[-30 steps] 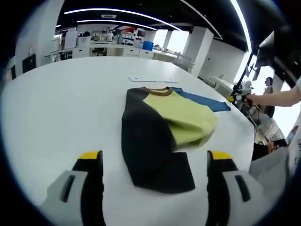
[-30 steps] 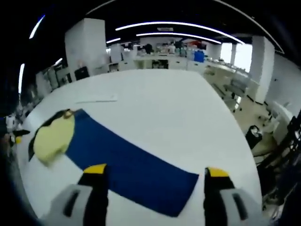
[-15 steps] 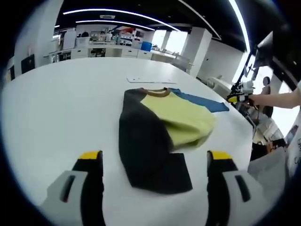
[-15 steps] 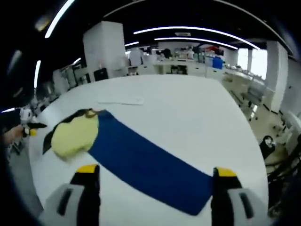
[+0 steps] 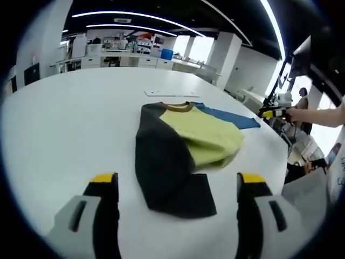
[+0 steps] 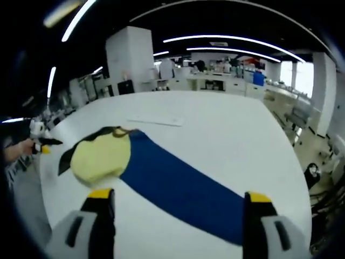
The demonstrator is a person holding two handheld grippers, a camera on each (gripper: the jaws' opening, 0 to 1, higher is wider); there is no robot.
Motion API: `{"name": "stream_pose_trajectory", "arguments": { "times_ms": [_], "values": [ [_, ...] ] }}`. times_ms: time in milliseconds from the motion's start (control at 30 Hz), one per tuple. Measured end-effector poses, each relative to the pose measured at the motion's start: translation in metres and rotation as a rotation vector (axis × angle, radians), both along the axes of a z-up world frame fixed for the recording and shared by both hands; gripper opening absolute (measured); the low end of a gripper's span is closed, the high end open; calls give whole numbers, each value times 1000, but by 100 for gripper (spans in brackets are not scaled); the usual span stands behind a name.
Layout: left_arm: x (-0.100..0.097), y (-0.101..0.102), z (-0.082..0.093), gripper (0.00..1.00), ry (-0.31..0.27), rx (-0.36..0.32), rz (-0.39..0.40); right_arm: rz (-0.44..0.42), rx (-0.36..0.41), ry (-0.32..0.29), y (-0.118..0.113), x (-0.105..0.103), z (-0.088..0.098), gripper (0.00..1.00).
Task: Fold the garment on the visible template until the final outline fits inside the template.
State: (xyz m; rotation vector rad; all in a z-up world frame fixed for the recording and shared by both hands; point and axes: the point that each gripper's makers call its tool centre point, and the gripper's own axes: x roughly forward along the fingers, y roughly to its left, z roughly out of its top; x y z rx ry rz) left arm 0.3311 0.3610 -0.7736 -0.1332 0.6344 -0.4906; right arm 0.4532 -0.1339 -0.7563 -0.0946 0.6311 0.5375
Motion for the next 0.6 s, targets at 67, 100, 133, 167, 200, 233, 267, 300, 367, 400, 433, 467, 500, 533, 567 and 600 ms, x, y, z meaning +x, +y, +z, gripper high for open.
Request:
{"name": "stream_pose_trajectory", "arguments": {
  "times_ms": [67,100,133,167,200,233,267,300,367,400,433,467,500,533,567,600],
  "values": [
    [-2,-1,-1,87,3,2,-2,11,6,-7,7,-6,5,100],
    [-4,-2,-1,87,5,1,-3,15,8,-11,9,-8,7,100],
    [-5,0,-3,87,7,2,-4,17,7,-17,11,-9,9,100],
    [-6,1,-4,87,9,3,-2,20,8,-23,11,-10,11,100],
    [-7,1,-4,87,11,2,-2,21,13,-32,11,-11,13,100],
    [-10,2,-5,87,13,-1,-1,15,23,-37,14,-15,16,100],
    [-10,3,-6,87,15,-5,0,18,30,-37,16,-19,18,100],
    [-12,3,-8,87,18,-8,-1,20,30,-38,17,-21,19,100],
    [-13,5,-12,87,26,-7,0,22,25,-48,15,-23,22,100],
    [-14,6,-14,86,28,-10,0,22,30,-53,15,-24,24,100],
    [-15,6,-15,86,31,-12,1,21,37,-57,17,-27,27,100],
    [-16,5,-15,86,35,-14,2,22,40,-62,18,-28,29,100],
    [-17,5,-15,86,36,-15,2,23,41,-67,19,-29,30,100],
    [-18,4,-16,86,36,-16,2,25,43,-69,20,-30,31,100],
    [-19,3,-16,86,37,-20,1,27,46,-71,21,-32,33,100],
    [-22,1,-15,86,38,-23,1,33,51,-77,24,-35,35,100]
  ]
}}
